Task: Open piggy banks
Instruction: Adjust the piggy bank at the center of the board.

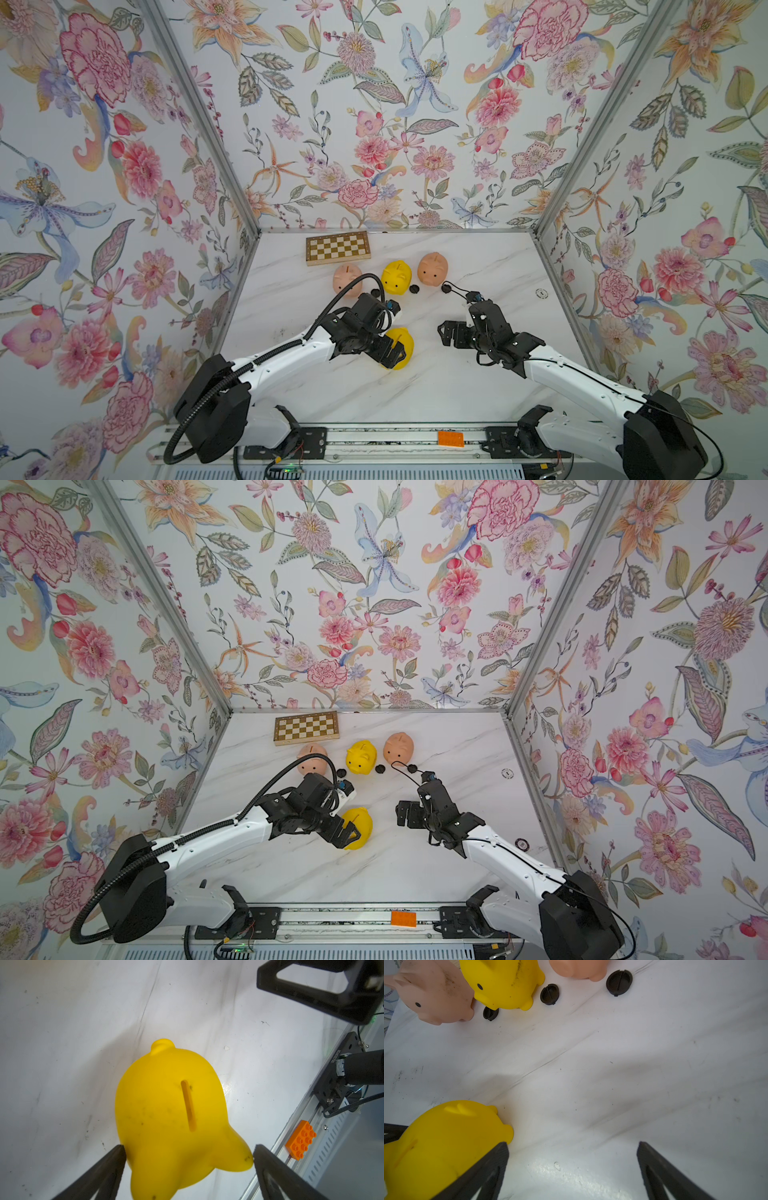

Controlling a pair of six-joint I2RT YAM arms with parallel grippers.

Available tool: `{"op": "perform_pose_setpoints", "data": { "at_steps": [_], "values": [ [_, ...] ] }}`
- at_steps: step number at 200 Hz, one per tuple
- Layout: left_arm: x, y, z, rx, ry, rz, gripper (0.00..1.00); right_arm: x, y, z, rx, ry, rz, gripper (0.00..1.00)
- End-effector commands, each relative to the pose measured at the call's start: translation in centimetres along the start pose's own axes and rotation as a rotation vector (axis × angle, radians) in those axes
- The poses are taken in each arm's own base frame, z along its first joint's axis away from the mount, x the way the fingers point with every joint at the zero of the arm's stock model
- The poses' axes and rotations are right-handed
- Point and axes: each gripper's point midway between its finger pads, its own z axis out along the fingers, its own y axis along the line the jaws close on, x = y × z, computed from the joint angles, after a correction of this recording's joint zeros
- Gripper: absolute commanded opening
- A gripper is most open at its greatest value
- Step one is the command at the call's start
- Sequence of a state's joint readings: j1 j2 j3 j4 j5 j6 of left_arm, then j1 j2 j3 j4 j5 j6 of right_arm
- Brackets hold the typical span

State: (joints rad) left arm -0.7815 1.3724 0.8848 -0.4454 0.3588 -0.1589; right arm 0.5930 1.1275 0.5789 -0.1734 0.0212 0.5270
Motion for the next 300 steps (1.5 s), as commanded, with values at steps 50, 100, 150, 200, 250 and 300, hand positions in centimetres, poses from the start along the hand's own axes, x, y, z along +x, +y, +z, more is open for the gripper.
{"op": "perform_pose_setpoints", "data": {
  "at_steps": [50, 100, 150, 200, 250, 300],
  "values": [
    [-1.1, 0.1, -0.2, -0.137, 0.017, 0.071, 0.99, 0.4, -0.3, 0.4, -0.012, -0.012, 0.004, 0.99],
    [-0.7, 0.6, 0.3, -0.201, 0.080, 0.093, 0.99, 0.4, -0.4, 0.0, -0.017, -0.022, 0.000, 0.99],
    [-0.3, -0.3, 1.0, -0.199, 0.098, 0.118, 0.99, 0.6, -0.7, -0.7, -0.019, -0.047, 0.010, 0.99],
    [0.8, -1.4, 1.8, -0.188, 0.134, 0.158, 0.99, 1.4, -1.5, -1.5, -0.019, -0.071, 0.021, 0.99],
    [-0.4, -2.2, 1.5, -0.180, 0.104, 0.167, 0.87, 2.2, -2.3, -1.9, -0.015, -0.088, 0.037, 0.99],
    [-2.6, -4.7, 0.8, -0.072, 0.040, 0.151, 0.75, 1.8, -2.1, -2.1, -0.034, -0.094, 0.023, 0.99]
  ]
}}
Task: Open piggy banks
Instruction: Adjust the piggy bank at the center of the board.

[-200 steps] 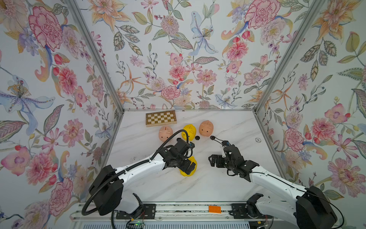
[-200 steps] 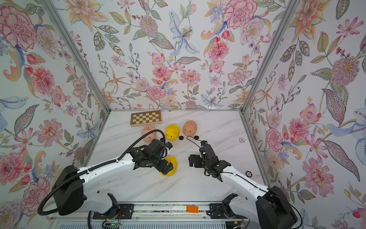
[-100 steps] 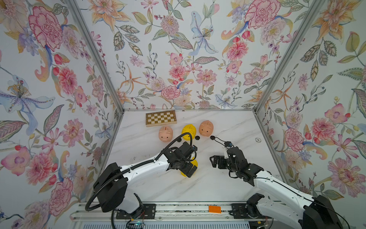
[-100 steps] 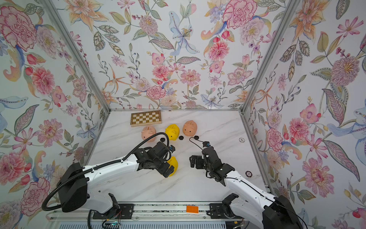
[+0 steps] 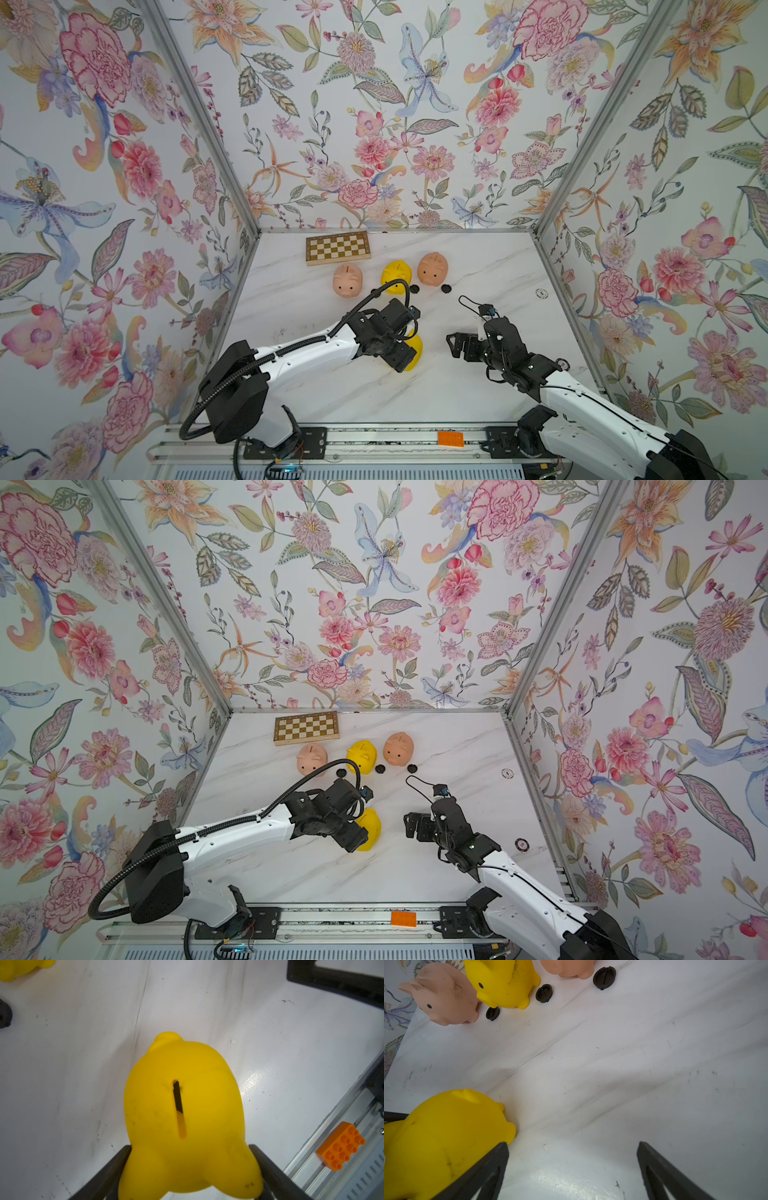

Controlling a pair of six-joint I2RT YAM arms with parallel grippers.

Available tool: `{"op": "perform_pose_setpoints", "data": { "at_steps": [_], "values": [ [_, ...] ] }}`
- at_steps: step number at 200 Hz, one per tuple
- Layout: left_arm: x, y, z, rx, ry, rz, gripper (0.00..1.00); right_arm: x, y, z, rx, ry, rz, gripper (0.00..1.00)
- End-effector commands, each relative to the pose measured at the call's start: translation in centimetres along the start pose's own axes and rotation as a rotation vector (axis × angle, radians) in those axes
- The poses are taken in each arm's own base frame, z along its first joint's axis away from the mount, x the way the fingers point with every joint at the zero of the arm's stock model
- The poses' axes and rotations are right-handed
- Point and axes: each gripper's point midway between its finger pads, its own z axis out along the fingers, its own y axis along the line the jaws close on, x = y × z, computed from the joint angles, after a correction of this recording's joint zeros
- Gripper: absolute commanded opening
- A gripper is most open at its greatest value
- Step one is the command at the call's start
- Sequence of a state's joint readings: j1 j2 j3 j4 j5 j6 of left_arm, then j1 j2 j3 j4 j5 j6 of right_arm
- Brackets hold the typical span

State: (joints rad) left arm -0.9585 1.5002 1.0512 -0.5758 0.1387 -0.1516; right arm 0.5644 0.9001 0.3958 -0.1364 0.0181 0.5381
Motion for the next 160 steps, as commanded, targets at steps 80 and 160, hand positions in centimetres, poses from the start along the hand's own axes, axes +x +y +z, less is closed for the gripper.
{"op": "perform_pose_setpoints", "data": {
  "at_steps": [80, 160],
  "values": [
    [-6.7, -4.2, -2.3, 0.434, -0.214, -0.224, 0.75, -1.6, 1.3, -1.9, -0.164, -0.033, 0.036, 0.99],
    [-4.6, -0.6, -1.8, 0.595, -0.269, -0.516, 0.80, -1.0, 4.2, -2.7, -0.372, -0.031, 0.085, 0.99]
  ]
}}
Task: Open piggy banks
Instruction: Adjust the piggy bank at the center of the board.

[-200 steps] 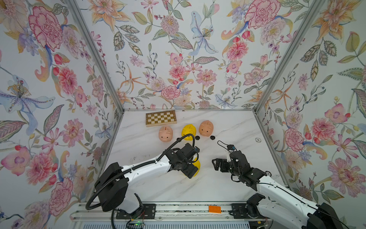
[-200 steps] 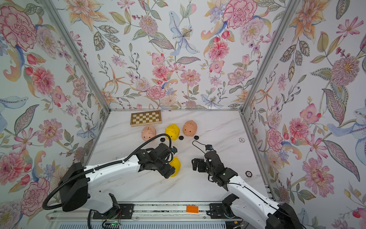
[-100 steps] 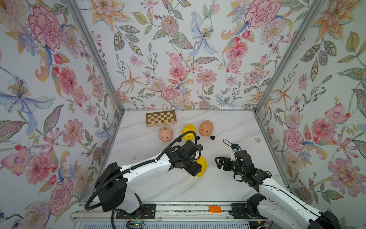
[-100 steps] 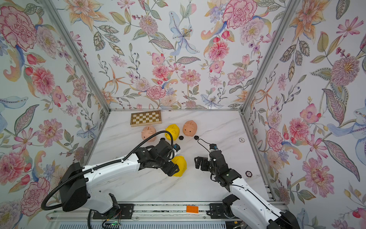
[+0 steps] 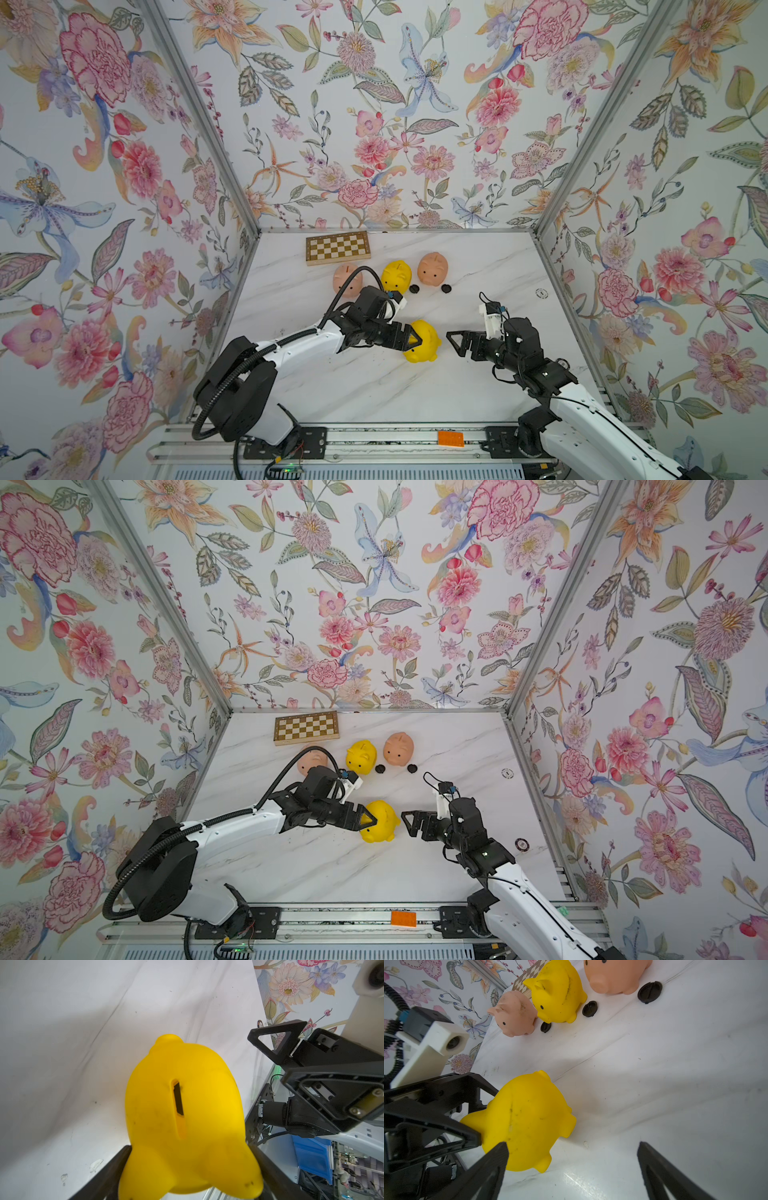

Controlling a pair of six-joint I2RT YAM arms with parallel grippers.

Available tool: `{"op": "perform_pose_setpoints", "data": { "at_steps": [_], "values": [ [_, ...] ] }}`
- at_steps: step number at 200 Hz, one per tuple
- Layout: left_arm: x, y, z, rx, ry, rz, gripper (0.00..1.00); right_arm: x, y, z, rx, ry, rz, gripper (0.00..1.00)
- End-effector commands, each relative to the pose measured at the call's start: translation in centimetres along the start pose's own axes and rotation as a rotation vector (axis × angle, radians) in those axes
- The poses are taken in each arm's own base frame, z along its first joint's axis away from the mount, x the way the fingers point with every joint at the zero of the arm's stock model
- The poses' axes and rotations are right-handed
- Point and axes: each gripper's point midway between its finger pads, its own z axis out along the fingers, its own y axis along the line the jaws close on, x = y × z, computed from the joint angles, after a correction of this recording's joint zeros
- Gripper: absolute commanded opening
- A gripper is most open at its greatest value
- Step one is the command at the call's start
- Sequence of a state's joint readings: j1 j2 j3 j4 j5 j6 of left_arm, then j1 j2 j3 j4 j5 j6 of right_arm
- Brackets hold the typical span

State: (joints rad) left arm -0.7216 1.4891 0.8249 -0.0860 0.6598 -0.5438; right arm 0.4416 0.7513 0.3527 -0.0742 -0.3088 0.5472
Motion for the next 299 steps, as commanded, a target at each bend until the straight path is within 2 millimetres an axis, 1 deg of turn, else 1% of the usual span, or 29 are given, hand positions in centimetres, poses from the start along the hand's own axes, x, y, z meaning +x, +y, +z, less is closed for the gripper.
{"op": "perform_pose_setpoints", "data": {
  "at_steps": [1, 17, 30, 45, 95, 115, 125, 127, 130, 174, 183, 211, 230, 255, 273, 299],
  "values": [
    [-1.1, -2.5, -1.5, 0.141, -0.068, -0.020, 0.80, 0.3, 1.2, 0.1, -0.089, -0.001, 0.028, 0.99],
    [-1.2, -2.2, -1.8, 0.145, -0.089, -0.037, 0.84, 0.5, 2.0, 0.1, -0.134, 0.004, 0.033, 0.99],
    [-0.9, -1.6, -2.0, 0.124, -0.096, -0.043, 0.93, 0.6, 2.4, 0.1, -0.149, 0.001, 0.030, 0.99],
    [-0.7, -1.0, -2.1, 0.108, -0.101, -0.046, 0.99, 0.8, 2.6, 0.1, -0.157, 0.001, 0.026, 0.99],
    [-0.5, 0.5, -2.2, 0.063, -0.106, -0.048, 0.99, 1.8, 2.6, 0.9, -0.151, 0.033, 0.049, 0.99],
    [-0.4, 0.8, -2.2, 0.051, -0.103, -0.038, 0.99, 2.5, 2.6, 1.1, -0.141, 0.046, 0.049, 0.99],
    [-0.3, 0.8, -2.1, 0.052, -0.100, -0.031, 0.99, 2.6, 2.2, 1.2, -0.126, 0.044, 0.056, 0.99],
    [-0.3, 0.8, -2.1, 0.054, -0.100, -0.028, 0.99, 3.1, 2.6, 1.3, -0.137, 0.056, 0.047, 0.99],
    [-0.4, 0.8, -2.1, 0.056, -0.100, -0.026, 0.99, 3.3, 2.6, 1.3, -0.137, 0.062, 0.047, 0.99],
    [-0.3, 1.4, -1.8, 0.043, -0.083, -0.017, 0.99, 4.3, 3.0, 1.9, -0.139, 0.084, 0.056, 0.99],
    [-0.4, 1.5, -1.8, 0.041, -0.087, -0.013, 0.99, 4.5, 3.2, 2.0, -0.143, 0.087, 0.056, 0.99],
    [-0.8, 2.4, -1.9, -0.014, -0.109, 0.006, 0.99, 5.0, 3.8, 2.6, -0.153, 0.102, 0.061, 0.98],
    [-1.3, 2.2, -2.0, -0.010, -0.142, 0.041, 0.99, 5.3, 3.3, 3.0, -0.127, 0.101, 0.076, 0.97],
    [-2.0, 2.4, -1.9, -0.026, -0.165, 0.089, 0.99, 5.7, 2.7, 3.4, -0.111, 0.097, 0.095, 0.92],
    [-2.3, 2.3, -1.4, -0.031, -0.158, 0.121, 0.99, 5.8, 2.5, 3.5, -0.108, 0.090, 0.093, 0.90],
    [-2.7, 2.7, -0.6, -0.054, -0.159, 0.145, 0.99, 5.9, 2.6, 3.6, -0.118, 0.071, 0.061, 0.80]
  ]
}}
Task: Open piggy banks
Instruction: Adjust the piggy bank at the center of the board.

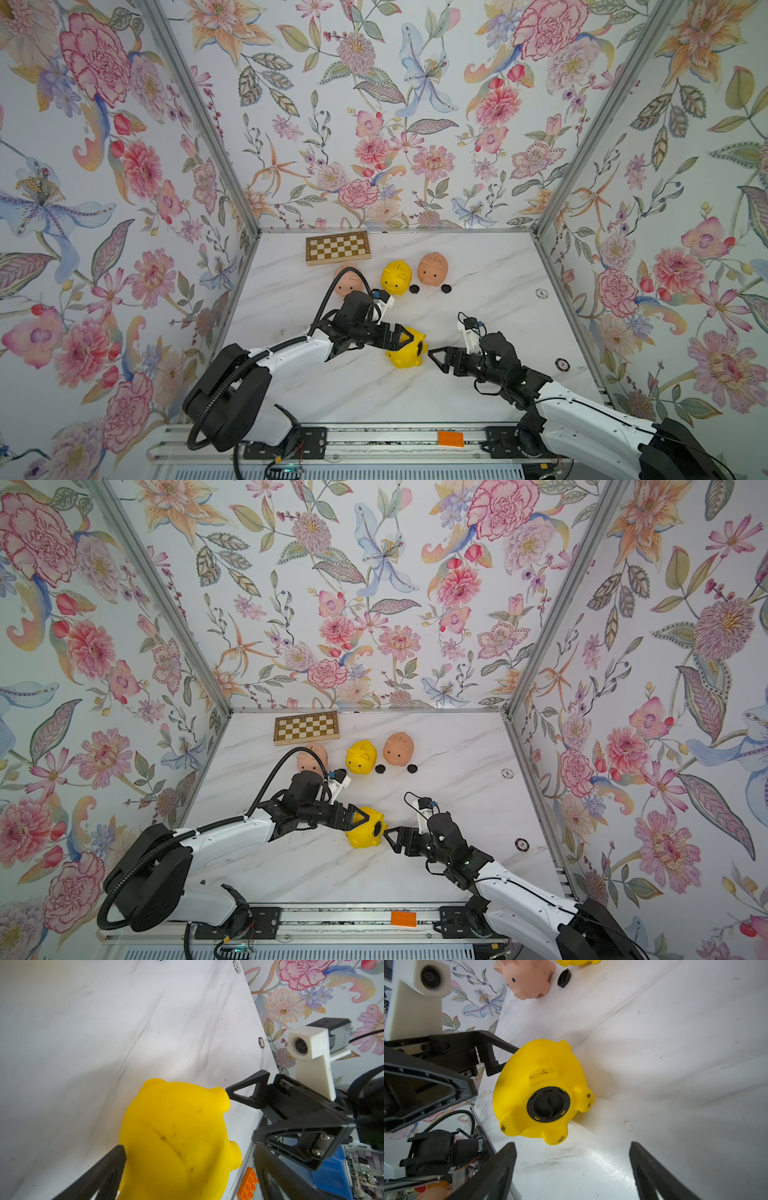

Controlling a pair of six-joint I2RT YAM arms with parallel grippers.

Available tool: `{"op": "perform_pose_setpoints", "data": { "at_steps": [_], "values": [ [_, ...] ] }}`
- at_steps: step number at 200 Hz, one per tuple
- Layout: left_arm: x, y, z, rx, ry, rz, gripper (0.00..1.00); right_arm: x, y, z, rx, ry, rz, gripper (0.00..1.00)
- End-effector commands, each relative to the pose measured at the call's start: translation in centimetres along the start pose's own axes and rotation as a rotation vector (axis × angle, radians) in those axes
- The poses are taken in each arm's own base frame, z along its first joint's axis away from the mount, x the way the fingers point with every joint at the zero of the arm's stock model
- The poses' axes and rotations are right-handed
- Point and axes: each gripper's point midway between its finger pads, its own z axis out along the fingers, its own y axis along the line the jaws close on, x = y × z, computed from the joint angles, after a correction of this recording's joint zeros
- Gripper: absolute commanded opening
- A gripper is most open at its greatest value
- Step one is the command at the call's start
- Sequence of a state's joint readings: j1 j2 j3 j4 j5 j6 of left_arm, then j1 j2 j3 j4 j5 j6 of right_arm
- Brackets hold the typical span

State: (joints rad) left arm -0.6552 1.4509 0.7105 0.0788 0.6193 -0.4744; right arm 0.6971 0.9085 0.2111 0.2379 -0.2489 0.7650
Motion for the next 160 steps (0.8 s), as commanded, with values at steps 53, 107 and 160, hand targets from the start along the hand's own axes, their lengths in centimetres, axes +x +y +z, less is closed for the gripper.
{"op": "perform_pose_setpoints", "data": {
  "at_steps": [53, 107, 160],
  "values": [
    [-1.4, 0.2, 1.8, -0.030, -0.054, 0.110, 0.99, -0.6, 0.4, 0.9, -0.040, -0.060, -0.065, 0.61],
    [-0.7, 0.3, 2.3, -0.021, -0.064, 0.111, 0.99, -0.4, 1.1, 2.1, -0.065, -0.043, -0.094, 0.57],
    [0.8, 1.8, 3.5, -0.039, -0.031, 0.090, 0.99, -0.6, 1.7, 2.6, -0.075, -0.055, -0.137, 0.52]
  ]
}}
